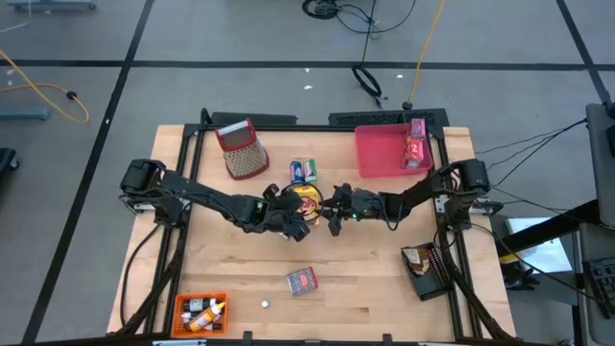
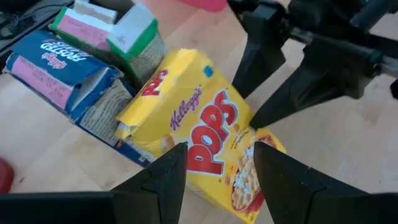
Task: Pick & Place Kitchen Items
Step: Put the yellow cereal box into the pink bin
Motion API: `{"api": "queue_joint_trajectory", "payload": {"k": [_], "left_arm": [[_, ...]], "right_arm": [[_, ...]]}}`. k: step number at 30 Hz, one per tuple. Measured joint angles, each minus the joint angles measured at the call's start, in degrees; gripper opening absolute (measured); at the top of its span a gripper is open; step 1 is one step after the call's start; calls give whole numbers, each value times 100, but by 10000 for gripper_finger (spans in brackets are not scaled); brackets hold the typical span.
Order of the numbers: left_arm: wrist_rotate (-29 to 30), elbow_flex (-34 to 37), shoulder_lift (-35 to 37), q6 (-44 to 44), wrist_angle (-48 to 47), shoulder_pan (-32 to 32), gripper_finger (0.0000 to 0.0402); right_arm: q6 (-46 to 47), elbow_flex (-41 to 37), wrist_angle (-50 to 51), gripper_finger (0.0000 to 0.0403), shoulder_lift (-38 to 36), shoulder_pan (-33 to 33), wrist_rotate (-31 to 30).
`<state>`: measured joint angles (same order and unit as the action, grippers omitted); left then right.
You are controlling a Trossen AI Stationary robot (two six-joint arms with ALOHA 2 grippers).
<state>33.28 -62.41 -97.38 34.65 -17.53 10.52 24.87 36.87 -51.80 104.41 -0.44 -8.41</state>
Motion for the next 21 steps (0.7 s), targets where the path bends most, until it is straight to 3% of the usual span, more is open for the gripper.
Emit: {"api": "queue_joint_trajectory", "payload": {"k": [8, 15, 21], "left_arm": [[-93, 0, -4, -46, 42, 0, 186], [-151, 0, -7, -111, 79, 0, 186], [-151, 0, -11, -109, 69, 9, 186]], "right_arm": [[-27, 365, -74, 124, 424, -14, 125], [27, 394, -49, 10, 429, -71, 687], [147, 397, -37, 62, 209, -71, 696]]}}
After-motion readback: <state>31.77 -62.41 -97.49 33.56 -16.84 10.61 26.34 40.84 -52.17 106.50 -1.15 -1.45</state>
